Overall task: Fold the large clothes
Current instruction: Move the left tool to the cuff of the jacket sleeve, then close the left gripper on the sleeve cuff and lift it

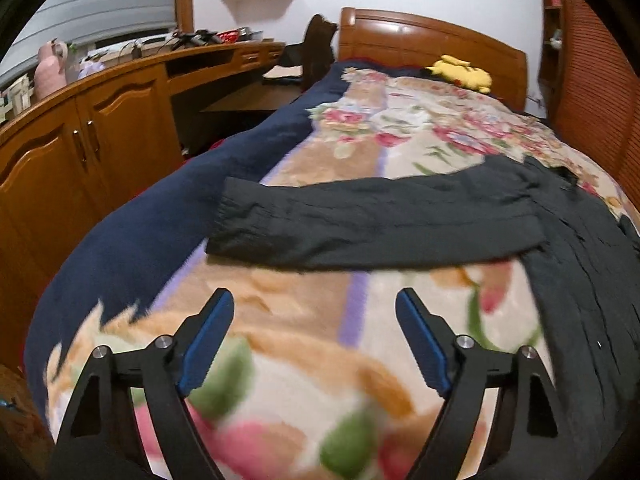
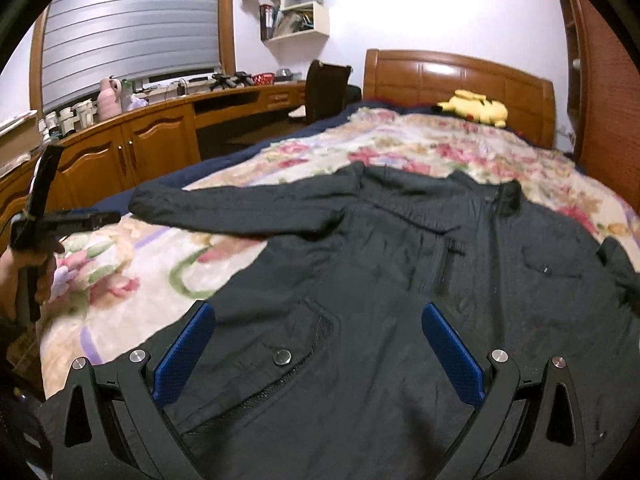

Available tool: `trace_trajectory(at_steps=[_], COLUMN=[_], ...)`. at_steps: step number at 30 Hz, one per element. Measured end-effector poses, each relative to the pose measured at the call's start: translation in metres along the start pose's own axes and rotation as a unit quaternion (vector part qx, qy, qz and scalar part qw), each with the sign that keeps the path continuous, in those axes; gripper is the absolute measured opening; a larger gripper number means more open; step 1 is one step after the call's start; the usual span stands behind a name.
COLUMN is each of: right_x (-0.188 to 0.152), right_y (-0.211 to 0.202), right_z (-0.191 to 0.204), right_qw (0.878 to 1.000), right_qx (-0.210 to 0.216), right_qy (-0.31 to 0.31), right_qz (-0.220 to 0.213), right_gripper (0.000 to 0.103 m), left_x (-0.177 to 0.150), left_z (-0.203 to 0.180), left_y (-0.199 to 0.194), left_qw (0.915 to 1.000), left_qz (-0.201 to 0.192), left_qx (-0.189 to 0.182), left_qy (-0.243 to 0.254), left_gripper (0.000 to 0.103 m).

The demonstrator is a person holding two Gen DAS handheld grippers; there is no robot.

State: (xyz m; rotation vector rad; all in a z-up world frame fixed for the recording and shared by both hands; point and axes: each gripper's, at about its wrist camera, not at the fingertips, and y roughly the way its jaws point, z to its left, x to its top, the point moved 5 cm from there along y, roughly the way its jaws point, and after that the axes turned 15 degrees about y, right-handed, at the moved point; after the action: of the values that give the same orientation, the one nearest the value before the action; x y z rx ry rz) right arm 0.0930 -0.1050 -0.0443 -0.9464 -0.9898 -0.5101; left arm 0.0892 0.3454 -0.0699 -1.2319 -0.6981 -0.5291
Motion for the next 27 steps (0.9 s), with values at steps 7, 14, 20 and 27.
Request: trace_trajectory(at_steps=[7, 14, 20, 27], right_x=[-0.001, 0.001, -0.001, -0.001], right_y=[0.012, 0.021, 0.026, 0.025], right_z=[-0.005, 0.016, 0.02, 0.02], right_qw=[1.0, 1.0, 0.999, 0.999], right_qx=[-0.007, -0.018, -0.023, -0.023], right_qy=[0.001, -0.017, -0.02, -0.023], right_qz=[0.016, 0.016, 0.029, 0.034], right_gripper=[0.103, 0.103, 0.103, 0.103], left_x=[0.011, 0.016, 0.022, 0.023], left_z=[0.038, 0.06, 0.071, 0.078], left_y=[0.033, 0.059, 0.08, 0.094], left_qw=[0.9987, 0.9947, 0.9929, 0.9911], left_qz=[0.025, 0.029, 0.045, 0.063], left_qx=[0.019, 0.004, 0.007, 0.001], left_qy=[-0.039, -0.099, -0.109, -0.117], left_gripper=[0.08, 0.08, 0.08, 0.075])
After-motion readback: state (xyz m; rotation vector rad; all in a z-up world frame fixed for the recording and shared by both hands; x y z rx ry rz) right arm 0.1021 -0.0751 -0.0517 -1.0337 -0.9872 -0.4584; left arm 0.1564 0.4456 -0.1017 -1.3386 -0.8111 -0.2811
